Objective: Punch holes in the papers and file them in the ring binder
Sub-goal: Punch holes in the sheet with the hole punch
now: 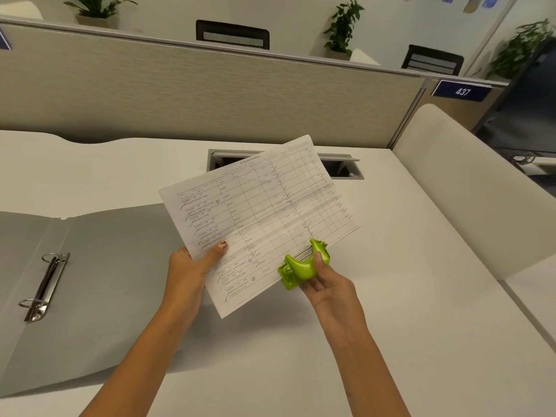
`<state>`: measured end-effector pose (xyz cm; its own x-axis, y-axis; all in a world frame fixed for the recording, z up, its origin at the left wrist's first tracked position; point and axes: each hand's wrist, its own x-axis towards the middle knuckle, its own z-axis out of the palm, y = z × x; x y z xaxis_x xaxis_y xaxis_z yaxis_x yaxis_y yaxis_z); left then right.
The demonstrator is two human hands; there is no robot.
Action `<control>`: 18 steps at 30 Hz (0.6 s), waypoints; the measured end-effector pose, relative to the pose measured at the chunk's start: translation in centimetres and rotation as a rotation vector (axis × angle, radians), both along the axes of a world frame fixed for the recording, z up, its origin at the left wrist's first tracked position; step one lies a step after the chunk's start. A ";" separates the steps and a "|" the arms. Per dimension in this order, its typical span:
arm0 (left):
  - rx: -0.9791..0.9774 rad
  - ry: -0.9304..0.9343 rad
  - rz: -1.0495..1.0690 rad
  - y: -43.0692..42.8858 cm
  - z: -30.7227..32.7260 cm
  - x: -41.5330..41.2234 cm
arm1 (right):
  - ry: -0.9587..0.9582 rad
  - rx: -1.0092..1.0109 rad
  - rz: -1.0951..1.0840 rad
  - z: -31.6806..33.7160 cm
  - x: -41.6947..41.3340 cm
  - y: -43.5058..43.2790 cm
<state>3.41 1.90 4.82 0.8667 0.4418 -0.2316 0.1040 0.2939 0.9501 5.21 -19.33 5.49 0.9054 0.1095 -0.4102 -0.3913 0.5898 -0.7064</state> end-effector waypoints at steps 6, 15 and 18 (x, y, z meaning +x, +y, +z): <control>-0.009 0.003 0.005 0.2 -0.1 0.0 | -0.009 0.016 0.007 0.1 0.0 0.1; -0.020 -0.015 0.001 0.2 0.0 -0.1 | -0.003 0.056 0.003 0.2 -0.1 -0.1; -0.018 -0.023 0.003 0.1 0.1 -0.2 | 0.004 0.072 0.000 0.2 -0.1 -0.2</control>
<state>3.21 2.01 4.89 0.8705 0.4405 -0.2194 0.0811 0.3115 0.9468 5.13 -19.49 5.65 0.9038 0.1390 -0.4048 -0.3940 0.6393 -0.6603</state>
